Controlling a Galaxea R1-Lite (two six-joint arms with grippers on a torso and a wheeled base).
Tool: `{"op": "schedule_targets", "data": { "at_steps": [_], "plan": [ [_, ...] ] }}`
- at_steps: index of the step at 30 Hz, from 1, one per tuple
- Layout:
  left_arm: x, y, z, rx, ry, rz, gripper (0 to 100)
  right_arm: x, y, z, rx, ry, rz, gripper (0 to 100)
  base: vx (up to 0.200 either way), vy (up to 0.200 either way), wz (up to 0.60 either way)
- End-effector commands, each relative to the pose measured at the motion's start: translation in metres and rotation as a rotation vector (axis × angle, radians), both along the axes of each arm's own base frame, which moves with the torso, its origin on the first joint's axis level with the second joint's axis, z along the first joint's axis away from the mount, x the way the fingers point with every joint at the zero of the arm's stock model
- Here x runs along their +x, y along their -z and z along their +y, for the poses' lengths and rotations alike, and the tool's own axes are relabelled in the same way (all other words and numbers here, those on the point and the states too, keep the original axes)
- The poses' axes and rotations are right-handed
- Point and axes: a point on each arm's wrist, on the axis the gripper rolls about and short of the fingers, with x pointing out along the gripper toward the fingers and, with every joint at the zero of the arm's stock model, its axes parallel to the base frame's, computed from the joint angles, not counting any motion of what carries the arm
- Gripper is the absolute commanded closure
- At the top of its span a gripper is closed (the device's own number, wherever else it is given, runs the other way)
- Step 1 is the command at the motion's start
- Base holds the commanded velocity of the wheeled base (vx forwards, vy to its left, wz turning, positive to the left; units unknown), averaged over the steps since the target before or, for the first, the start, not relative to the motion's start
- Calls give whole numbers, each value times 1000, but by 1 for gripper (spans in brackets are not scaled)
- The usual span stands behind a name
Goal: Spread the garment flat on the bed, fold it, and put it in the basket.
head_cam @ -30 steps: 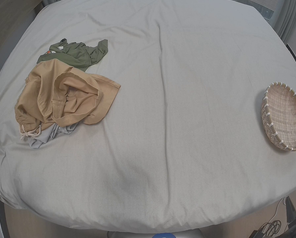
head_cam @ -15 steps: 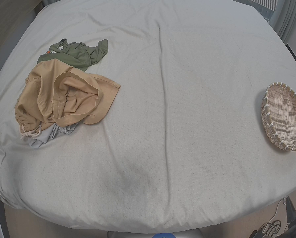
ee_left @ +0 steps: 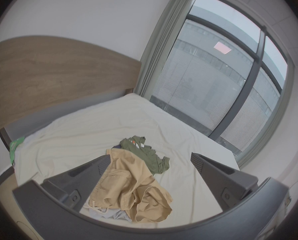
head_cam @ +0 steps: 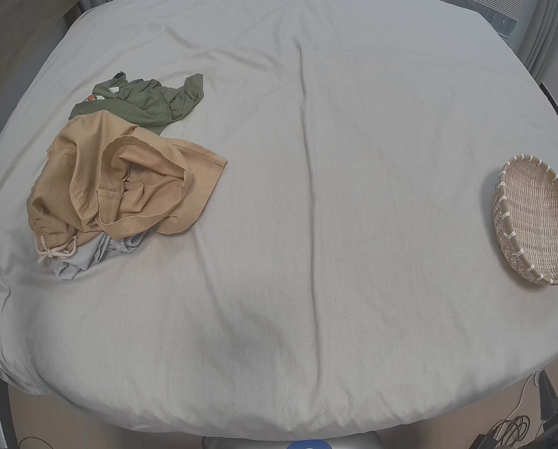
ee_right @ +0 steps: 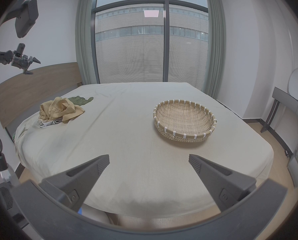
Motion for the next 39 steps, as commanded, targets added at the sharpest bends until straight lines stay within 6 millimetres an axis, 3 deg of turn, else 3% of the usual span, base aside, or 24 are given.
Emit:
{"op": "schedule_targets", "data": {
  "at_steps": [1,5,12,13,21,39],
  "plan": [
    [45,23,34,-88,-23,129,0,1,5,0,0,-1,9,0,0,0,0],
    [59,45,61,-135,-29,212,0,1,5,0,0,-1,9,0,0,0,0],
    [58,70,80,-211,85,278,0,1,5,0,0,0,9,0,0,0,0],
    [63,82,91,-248,122,306,0,1,5,0,0,-1,9,0,0,0,0],
    [94,117,130,-338,113,385,0,1,5,0,0,-1,9,0,0,0,0],
    [155,137,137,-540,272,371,0,1,5,0,0,-1,9,0,0,0,0]
  ]
}}
